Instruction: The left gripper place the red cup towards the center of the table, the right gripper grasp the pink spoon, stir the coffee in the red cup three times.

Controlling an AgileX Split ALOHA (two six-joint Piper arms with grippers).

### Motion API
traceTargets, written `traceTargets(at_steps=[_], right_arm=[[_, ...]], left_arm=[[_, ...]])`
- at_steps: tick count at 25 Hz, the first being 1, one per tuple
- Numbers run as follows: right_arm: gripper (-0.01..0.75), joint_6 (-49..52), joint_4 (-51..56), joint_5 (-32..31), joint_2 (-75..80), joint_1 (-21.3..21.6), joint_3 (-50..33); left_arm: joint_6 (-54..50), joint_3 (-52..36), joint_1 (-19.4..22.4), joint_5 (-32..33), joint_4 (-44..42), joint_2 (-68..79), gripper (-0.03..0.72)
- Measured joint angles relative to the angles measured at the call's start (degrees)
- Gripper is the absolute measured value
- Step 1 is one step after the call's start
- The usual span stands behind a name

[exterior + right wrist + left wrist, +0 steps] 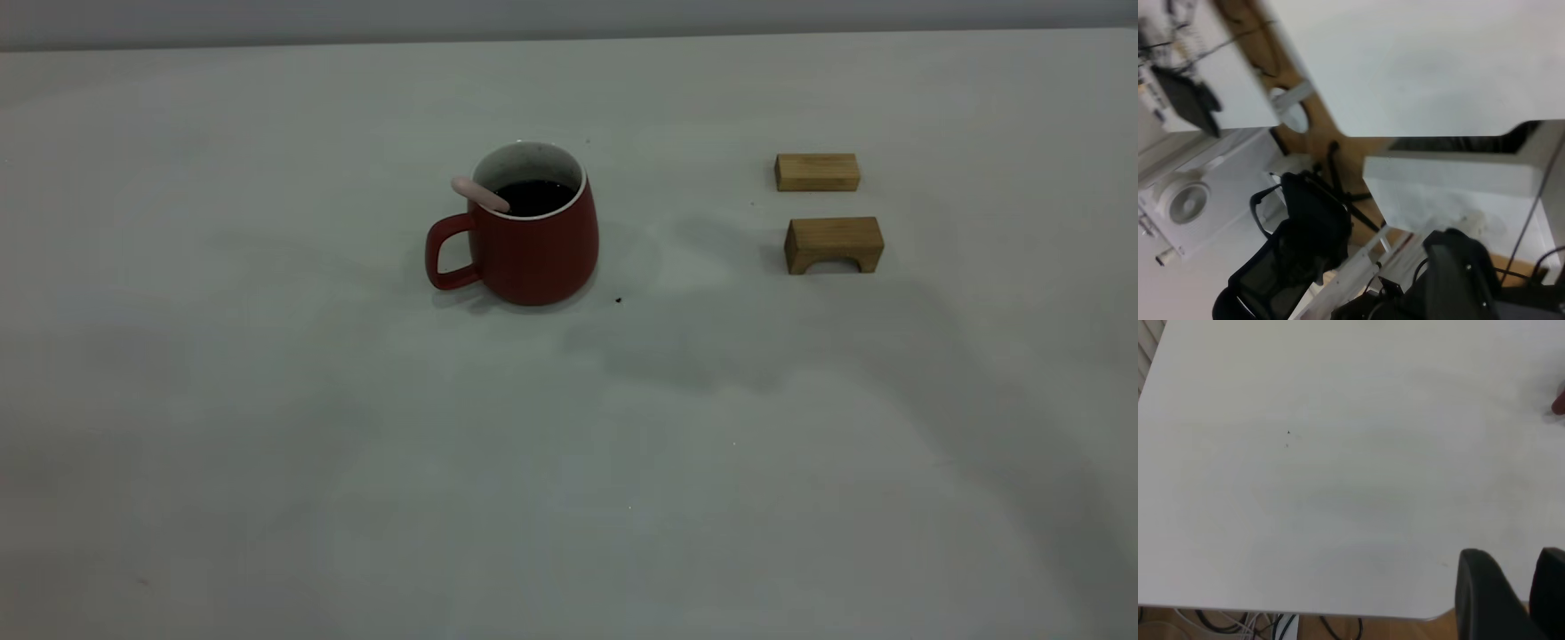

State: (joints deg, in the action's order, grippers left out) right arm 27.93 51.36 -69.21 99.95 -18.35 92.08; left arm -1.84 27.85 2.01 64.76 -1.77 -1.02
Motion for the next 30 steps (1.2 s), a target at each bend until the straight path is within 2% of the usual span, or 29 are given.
traceTargets(at_steps=[6, 8, 11, 13, 16, 22, 25, 30], right_arm=[[0.222, -1.6, 1.2, -0.8, -12.6, 0.4, -0.1], [0.174, -9.5, -0.2, -1.0, -17.1, 0.5, -0.1], [0.132, -29.7, -9.1, -1.5, -25.8, 0.5, -0.7], [0.123, -37.4, -14.3, -1.7, -33.5, 0.7, -2.9], [0.121, -40.9, -16.7, -1.7, -45.6, 3.6, -8.0], [0.121, -44.0, -22.7, -1.7, -68.6, 16.8, -21.2], [0.121, -44.7, -26.6, -1.7, -77.7, 20.9, -29.7], [0.128, -44.0, -37.0, -1.7, -86.5, 22.5, -44.4]], left_arm=[[0.0, 0.0, 0.0, 0.0, 0.0, 0.0, 0.244], [0.0, 0.0, 0.0, 0.0, 0.0, 0.0, 0.244], [0.0, 0.0, 0.0, 0.0, 0.0, -0.1, 0.244], [0.0, 0.0, 0.0, 0.0, 0.0, -0.1, 0.244], [0.0, 0.0, 0.0, 0.0, 0.0, -0.1, 0.244], [0.0, 0.0, 0.0, 0.0, 0.0, -0.1, 0.244], [0.0, 0.0, 0.0, 0.0, 0.0, -0.1, 0.244], [0.0, 0.0, 0.0, 0.0, 0.0, -0.1, 0.244]])
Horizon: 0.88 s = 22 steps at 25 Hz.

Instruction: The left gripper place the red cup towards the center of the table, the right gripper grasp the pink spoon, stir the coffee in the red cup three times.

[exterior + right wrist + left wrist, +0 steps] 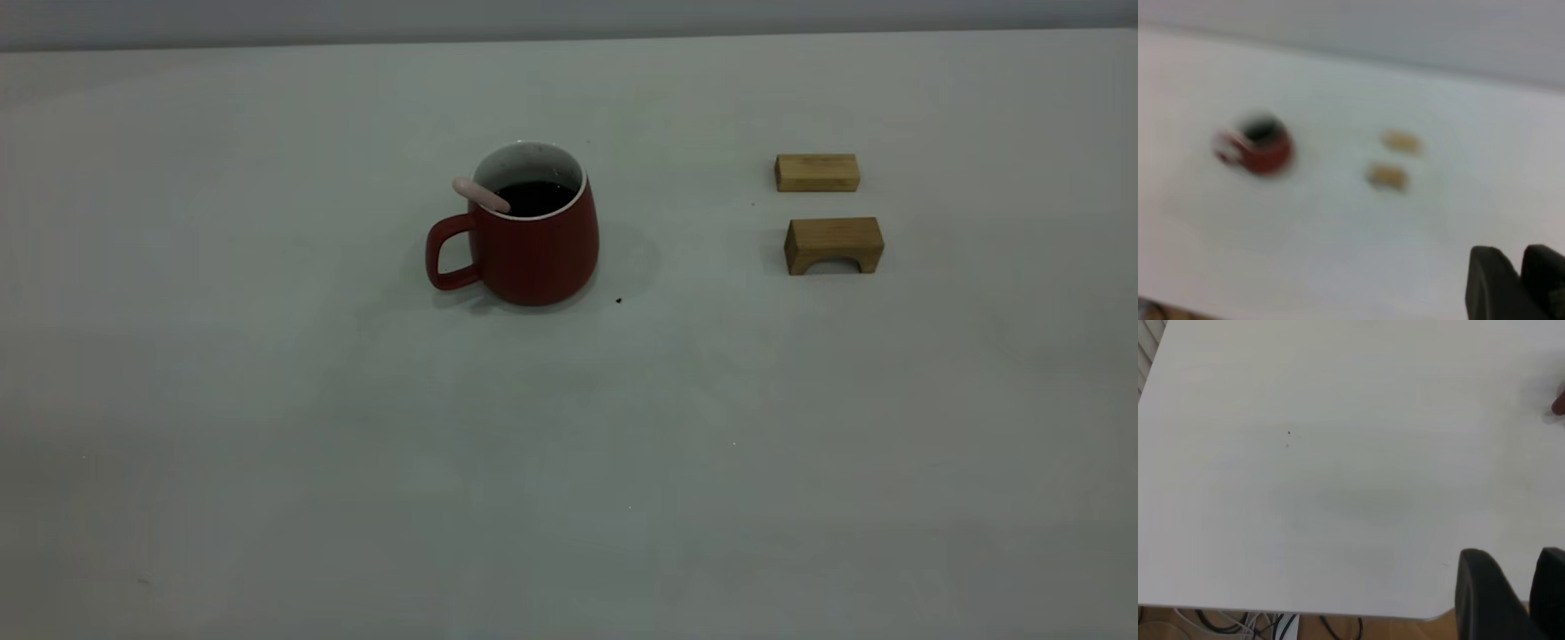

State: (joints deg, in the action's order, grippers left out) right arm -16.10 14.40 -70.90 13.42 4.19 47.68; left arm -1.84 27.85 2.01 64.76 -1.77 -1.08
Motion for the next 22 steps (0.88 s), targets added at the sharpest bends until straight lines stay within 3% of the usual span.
traceTargets(at_steps=[4, 10, 22], right_arm=[[0.134, 6.7, -6.6, 0.1, -4.8, -0.2, -9.5], [0.144, 10.5, -10.6, 5.1, -11.9, -5.4, -17.5], [0.163, 10.9, -10.6, 6.2, -12.3, -5.2, -20.8]], left_arm=[[0.0, 0.0, 0.0, 0.0, 0.0, 0.0, 0.244], [0.0, 0.0, 0.0, 0.0, 0.0, 0.0, 0.244], [0.0, 0.0, 0.0, 0.0, 0.0, 0.0, 0.244]])
